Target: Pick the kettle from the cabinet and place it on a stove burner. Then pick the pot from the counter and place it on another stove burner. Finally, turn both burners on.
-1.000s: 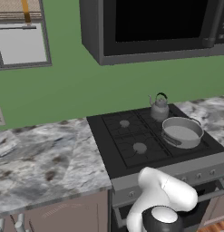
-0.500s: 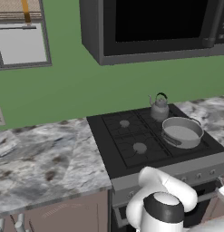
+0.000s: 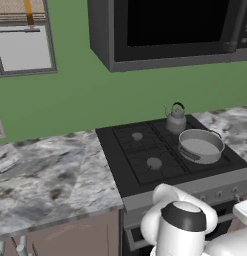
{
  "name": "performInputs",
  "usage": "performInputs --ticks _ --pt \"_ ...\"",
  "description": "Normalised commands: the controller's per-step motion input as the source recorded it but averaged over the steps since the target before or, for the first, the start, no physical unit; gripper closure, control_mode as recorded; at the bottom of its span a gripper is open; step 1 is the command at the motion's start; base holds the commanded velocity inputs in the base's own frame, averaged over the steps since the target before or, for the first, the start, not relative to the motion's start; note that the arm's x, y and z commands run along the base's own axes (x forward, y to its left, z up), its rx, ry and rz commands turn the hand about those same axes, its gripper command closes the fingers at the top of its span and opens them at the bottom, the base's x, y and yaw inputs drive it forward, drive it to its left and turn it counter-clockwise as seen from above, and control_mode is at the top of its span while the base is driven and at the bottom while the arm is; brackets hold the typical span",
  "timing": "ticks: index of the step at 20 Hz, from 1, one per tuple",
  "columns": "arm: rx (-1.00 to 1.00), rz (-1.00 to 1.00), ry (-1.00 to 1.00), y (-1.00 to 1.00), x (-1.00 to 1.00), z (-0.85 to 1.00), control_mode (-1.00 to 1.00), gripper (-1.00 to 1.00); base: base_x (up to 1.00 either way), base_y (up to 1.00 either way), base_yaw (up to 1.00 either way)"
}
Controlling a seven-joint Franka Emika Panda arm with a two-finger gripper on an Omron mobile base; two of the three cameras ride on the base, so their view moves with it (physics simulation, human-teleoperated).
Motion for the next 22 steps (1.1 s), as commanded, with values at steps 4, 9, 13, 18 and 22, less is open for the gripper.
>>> performInputs --ticks 4,9,13,18,22 --pt "0.0 -0.03 0.0 -0.09 0.13 -0.45 -1.0 -1.0 0.0 0.0 0.0" --pt "0.0 -0.02 0.0 -0.14 0.06 -0.41 -1.0 -1.0 0.0 0.0 0.0" --pt "0.0 -0.02 0.0 -0.16 0.11 -0.34 -1.0 -1.0 0.0 0.0 0.0" --pt "0.0 -0.02 0.0 -0.18 0.2 -0.28 -1.0 -1.0 0.0 0.0 0.0" --pt "0.0 -0.01 0.01 -0.1 0.28 -0.2 -1.0 -1.0 0.0 0.0 0.0"
